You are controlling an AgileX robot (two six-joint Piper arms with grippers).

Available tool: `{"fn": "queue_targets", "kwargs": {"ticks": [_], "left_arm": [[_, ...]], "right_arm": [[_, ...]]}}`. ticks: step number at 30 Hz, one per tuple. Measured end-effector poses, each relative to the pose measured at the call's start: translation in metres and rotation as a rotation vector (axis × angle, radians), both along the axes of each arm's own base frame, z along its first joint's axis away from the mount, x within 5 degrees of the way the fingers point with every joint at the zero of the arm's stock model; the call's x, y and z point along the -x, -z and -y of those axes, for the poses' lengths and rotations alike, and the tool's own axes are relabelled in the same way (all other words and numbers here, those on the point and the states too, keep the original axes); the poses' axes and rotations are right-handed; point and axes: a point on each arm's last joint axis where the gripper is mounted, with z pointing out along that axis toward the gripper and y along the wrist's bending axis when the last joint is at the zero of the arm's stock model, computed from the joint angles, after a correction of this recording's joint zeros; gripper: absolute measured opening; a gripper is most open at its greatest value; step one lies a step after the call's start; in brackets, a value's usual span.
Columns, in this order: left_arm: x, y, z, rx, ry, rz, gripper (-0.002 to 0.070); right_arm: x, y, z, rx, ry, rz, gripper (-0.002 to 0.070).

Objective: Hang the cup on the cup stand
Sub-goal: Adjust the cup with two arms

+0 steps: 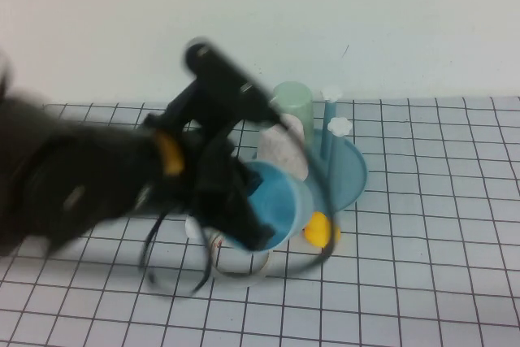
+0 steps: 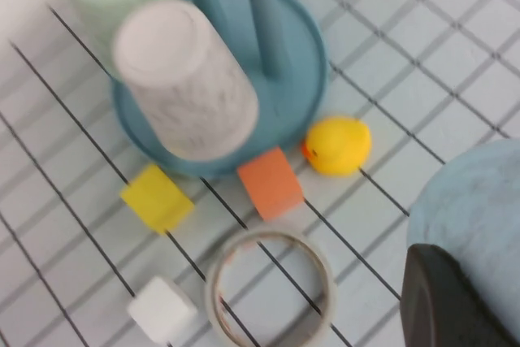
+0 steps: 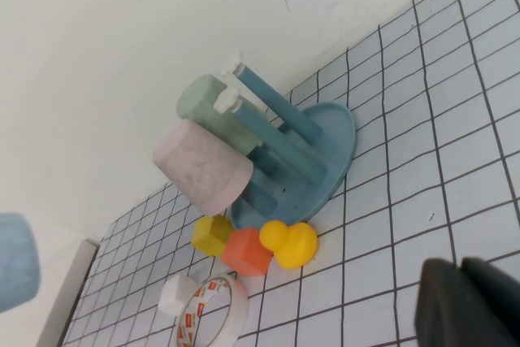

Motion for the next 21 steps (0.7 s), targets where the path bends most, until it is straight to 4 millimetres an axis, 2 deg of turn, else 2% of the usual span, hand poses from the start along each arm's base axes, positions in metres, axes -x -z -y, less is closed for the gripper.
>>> {"fn": "queue_targets", "kwargs": {"ticks": [3,9,16,21], "left_arm": [[0.019,0.008,-0.017,0.072,-0.008,0.119,0.001],[0.041,0.036,-0.036,0.204,-0.007,0.355,0.001],[0.043,0.04,-0.042,0.329,-0.021,0.709,0.001],[0.03,0.04,-0.044,0.405,-0.135,0.846,0.001]], "right_arm": [[0.0,0.0,0.0,0.0,0.0,0.0,0.0011],[0.0,0.0,0.0,0.0,-0.001,-0.001,0.0011],[0.0,-0.001,-0.001,-0.036,-0.005,0.0,0.0011],[0.0,-0.006,-0.005,-0.186,-0.021,0.013,0.0011]]}}
